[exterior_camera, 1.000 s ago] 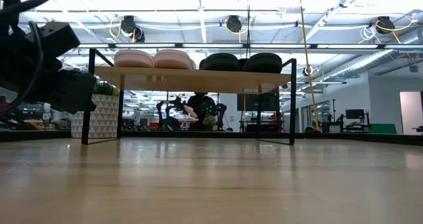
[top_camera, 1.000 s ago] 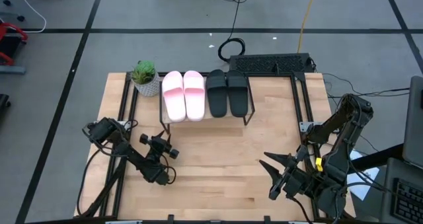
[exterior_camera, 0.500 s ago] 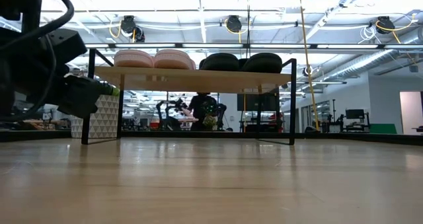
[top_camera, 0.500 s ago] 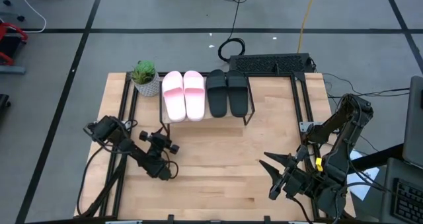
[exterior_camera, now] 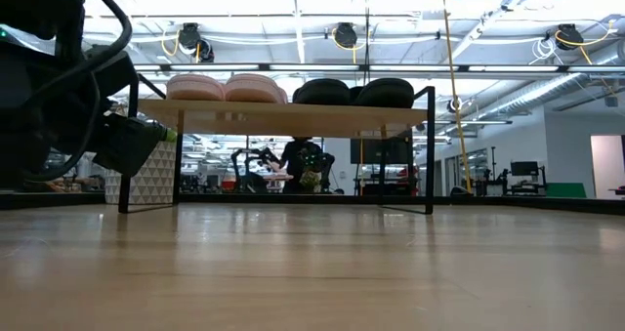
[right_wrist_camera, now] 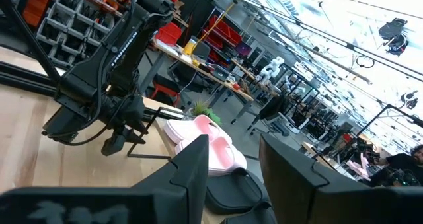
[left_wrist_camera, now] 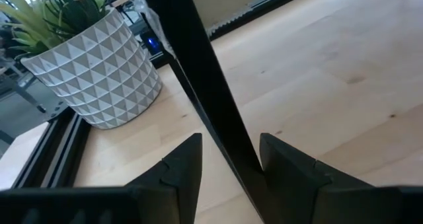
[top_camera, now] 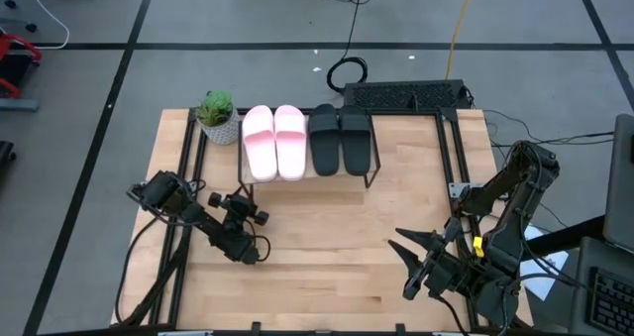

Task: Pick and place slides into the shelf
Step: Adjust the shelf

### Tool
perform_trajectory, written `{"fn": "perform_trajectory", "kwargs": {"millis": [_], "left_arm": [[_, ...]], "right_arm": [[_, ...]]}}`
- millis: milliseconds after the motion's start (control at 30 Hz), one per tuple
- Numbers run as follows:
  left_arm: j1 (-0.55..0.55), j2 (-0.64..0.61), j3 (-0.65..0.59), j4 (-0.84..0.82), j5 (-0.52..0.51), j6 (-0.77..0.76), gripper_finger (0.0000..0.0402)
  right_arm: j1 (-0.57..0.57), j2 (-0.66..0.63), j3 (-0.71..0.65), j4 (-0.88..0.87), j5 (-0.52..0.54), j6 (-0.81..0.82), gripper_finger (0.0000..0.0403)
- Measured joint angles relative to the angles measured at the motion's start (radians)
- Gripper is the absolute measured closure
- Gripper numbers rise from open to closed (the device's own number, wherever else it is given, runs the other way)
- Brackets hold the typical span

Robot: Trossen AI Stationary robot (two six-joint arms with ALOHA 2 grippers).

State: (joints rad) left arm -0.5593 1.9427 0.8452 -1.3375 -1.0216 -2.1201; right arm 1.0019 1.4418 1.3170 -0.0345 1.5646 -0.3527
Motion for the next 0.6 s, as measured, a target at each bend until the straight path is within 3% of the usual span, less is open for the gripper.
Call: {"fn": "perform_trajectory", "kwargs": {"millis": [600], "left_arm": [[0.001, 0.000, -0.003, -0.030, 0.014, 0.018, 0.0247]], "right_arm": [[0.000, 0.000, 0.000, 0.000, 0.000, 0.000, 0.0280]]}}
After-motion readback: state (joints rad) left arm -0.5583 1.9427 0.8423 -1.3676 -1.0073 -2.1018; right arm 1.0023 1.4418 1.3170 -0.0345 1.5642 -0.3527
